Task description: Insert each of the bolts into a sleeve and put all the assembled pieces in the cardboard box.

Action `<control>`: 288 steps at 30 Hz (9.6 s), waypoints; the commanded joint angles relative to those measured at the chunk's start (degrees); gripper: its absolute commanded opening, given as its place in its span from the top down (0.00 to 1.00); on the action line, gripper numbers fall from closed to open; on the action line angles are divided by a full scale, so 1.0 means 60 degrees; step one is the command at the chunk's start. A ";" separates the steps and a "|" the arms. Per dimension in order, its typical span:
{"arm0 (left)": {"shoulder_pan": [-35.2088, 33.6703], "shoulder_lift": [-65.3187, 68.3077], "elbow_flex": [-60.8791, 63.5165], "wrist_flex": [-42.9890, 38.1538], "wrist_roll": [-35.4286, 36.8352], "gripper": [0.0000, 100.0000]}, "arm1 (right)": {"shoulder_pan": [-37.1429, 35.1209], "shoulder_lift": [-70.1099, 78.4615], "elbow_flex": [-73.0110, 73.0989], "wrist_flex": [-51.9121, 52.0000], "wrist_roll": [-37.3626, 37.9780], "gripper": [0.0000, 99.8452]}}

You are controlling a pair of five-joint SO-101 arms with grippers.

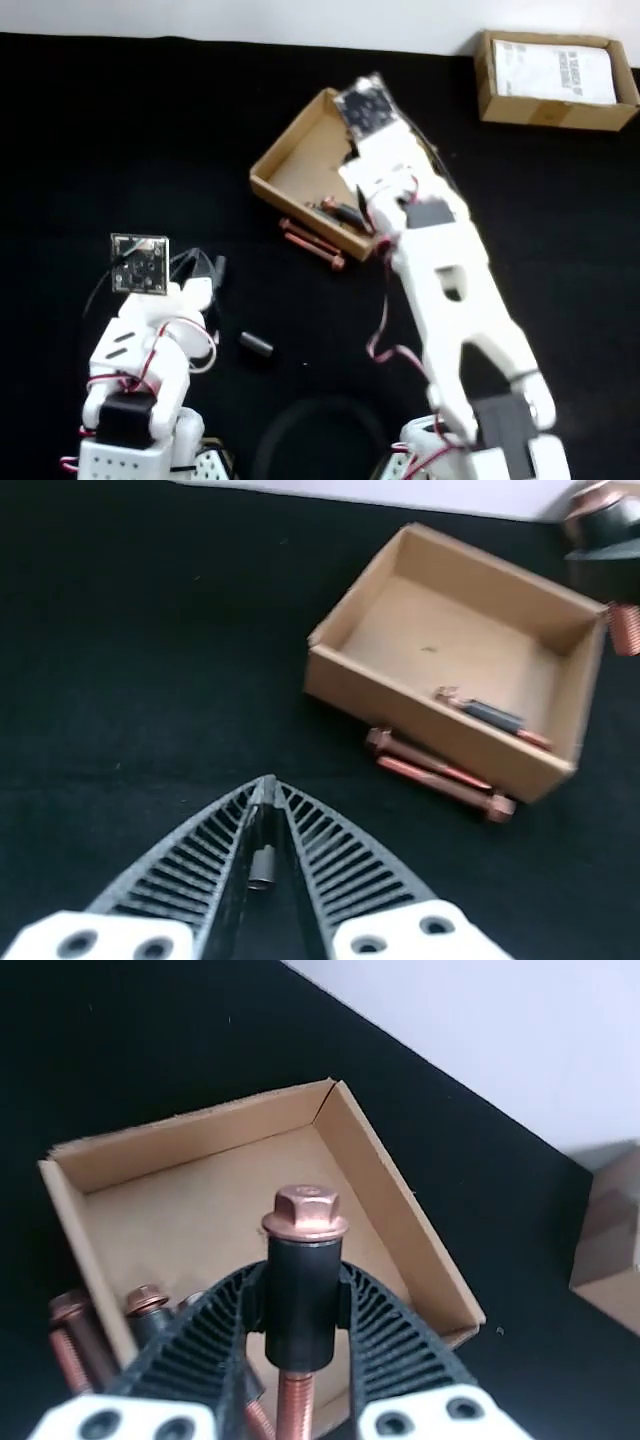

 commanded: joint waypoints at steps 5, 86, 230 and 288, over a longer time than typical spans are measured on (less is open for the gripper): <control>-0.0564 -0.0095 0.1663 -0.1934 0.0015 0.99 | -0.0007 0.2527 -0.2132 0.0037 0.1480 0.99; -1.0527 -0.0081 0.1941 0.0733 -0.0015 0.99 | -0.6073 0.2469 -0.2571 0.4037 -0.6095 0.88; 0.4125 2.5282 -2.2000 0.8190 -1.0989 0.82 | 1.2125 -1.5524 1.3209 -0.1868 -0.2447 0.99; 0.3846 2.6190 -2.2733 0.6960 -1.2278 0.83 | 1.1524 -1.5524 1.3209 -0.1839 -0.2388 0.99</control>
